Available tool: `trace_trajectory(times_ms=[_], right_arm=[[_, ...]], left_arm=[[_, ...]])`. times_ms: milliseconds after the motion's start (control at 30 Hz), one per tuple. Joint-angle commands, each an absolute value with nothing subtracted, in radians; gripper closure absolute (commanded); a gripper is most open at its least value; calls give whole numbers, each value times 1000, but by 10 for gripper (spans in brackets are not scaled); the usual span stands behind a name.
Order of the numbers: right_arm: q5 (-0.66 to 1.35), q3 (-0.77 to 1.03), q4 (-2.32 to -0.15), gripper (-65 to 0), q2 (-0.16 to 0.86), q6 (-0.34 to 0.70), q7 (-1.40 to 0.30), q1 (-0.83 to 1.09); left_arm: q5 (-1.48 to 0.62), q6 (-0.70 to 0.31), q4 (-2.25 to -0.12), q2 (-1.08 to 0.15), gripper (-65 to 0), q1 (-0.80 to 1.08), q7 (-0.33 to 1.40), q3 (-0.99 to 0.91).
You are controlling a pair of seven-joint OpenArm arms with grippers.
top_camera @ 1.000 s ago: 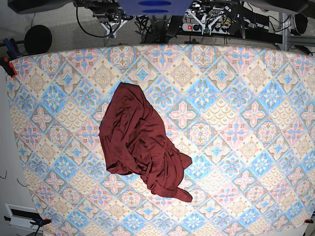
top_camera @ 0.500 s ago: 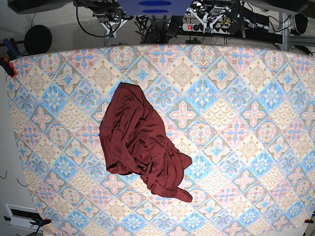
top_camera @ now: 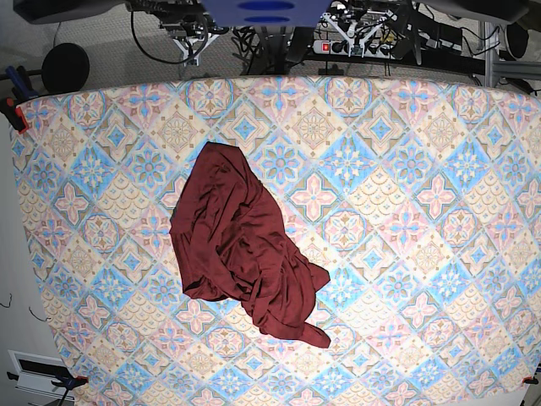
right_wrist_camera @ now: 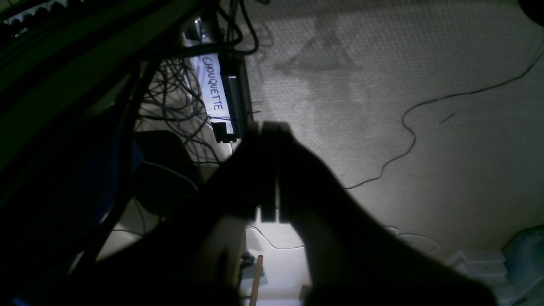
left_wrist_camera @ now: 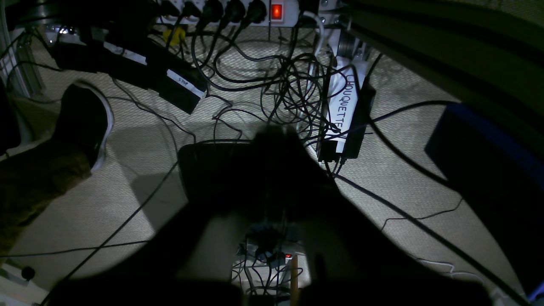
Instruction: Layout the t-shirt on the table in an organized manner, then fold the t-shirt properly
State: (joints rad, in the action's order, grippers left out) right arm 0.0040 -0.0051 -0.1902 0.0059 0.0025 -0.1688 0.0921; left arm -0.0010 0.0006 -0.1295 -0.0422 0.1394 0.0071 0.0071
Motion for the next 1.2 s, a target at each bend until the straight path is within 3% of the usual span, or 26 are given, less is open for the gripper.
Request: trace_trajectory(times_ms=[0, 233, 533, 667, 833, 1167], right_arm=[[1, -7, -191, 0, 12, 2, -170, 96], [1, -7, -199, 0, 16, 2, -170, 127], [1, -7, -444, 0, 96, 2, -177, 321], [4, 1, -599, 0, 159, 2, -177, 427], [13, 7, -771, 0, 214, 2, -179, 545], [252, 214, -1207, 0, 234, 2, -234, 819]], left_arm=[[4, 4, -131, -44, 0, 147, 2, 5], [5, 4, -206, -64, 0, 206, 5, 5], [7, 4, -401, -137, 0, 360, 8, 47], [-5, 4, -588, -202, 0, 476, 8, 162], [-7, 5, -851, -251, 0, 625, 8, 171], [-8, 8, -1340, -337, 0, 935, 8, 154]])
